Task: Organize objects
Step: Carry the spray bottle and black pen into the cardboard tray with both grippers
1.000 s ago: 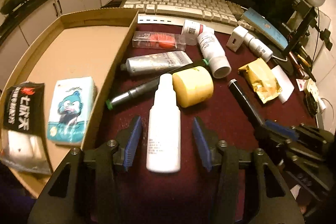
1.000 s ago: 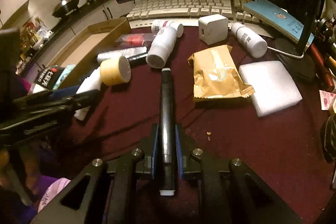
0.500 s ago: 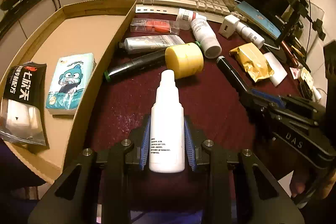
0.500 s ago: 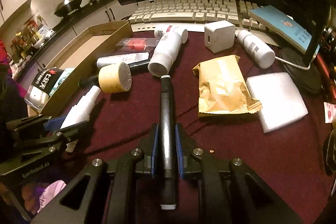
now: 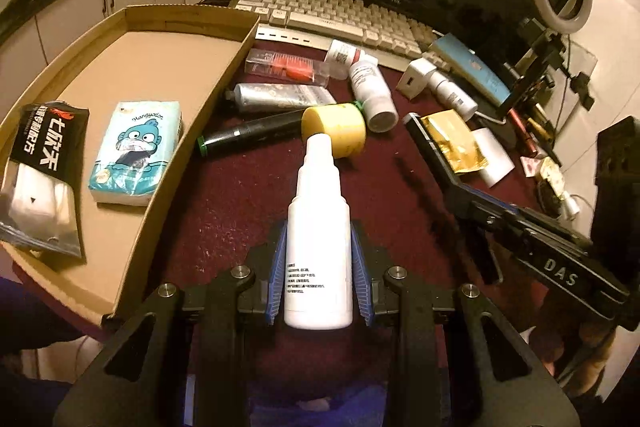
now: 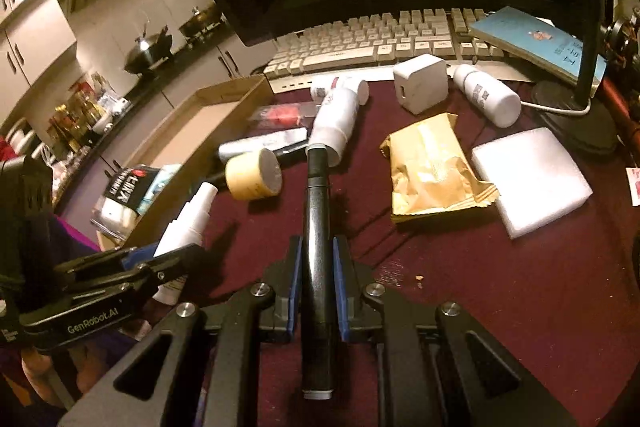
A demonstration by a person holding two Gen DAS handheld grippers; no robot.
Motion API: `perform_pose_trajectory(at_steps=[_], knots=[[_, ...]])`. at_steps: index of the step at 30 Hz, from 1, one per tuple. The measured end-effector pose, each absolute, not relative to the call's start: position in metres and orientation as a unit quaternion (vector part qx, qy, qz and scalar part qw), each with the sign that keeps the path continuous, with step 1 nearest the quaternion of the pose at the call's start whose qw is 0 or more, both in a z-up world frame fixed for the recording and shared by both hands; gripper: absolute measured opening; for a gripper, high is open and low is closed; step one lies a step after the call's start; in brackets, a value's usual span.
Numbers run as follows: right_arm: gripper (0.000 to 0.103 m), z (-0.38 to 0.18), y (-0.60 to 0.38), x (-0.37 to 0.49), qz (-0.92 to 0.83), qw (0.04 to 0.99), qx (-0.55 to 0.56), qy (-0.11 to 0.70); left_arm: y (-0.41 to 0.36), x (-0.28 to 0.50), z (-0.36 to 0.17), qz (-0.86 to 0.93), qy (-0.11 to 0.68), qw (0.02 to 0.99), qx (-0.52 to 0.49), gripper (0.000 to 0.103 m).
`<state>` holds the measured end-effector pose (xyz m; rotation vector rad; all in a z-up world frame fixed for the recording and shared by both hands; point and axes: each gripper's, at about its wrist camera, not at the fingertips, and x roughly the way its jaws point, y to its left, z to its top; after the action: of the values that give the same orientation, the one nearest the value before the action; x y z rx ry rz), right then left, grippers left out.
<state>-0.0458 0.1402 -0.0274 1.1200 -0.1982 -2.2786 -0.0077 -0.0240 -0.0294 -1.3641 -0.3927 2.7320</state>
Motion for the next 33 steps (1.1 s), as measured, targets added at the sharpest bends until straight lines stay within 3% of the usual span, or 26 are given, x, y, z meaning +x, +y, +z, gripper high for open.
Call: perform_pose_trajectory(at_steps=[20, 33], knots=[[0.013, 0.013, 0.056, -0.059, -0.825, 0.395, 0.399, -0.06, -0.094, -0.003, 0.026, 0.901, -0.198, -0.002, -0.386, 0.029], [0.013, 0.01, -0.016, -0.111, -0.801, 0.41, 0.431, -0.063, -0.166, -0.041, 0.029, 0.891, -0.248, -0.039, -0.377, 0.029]])
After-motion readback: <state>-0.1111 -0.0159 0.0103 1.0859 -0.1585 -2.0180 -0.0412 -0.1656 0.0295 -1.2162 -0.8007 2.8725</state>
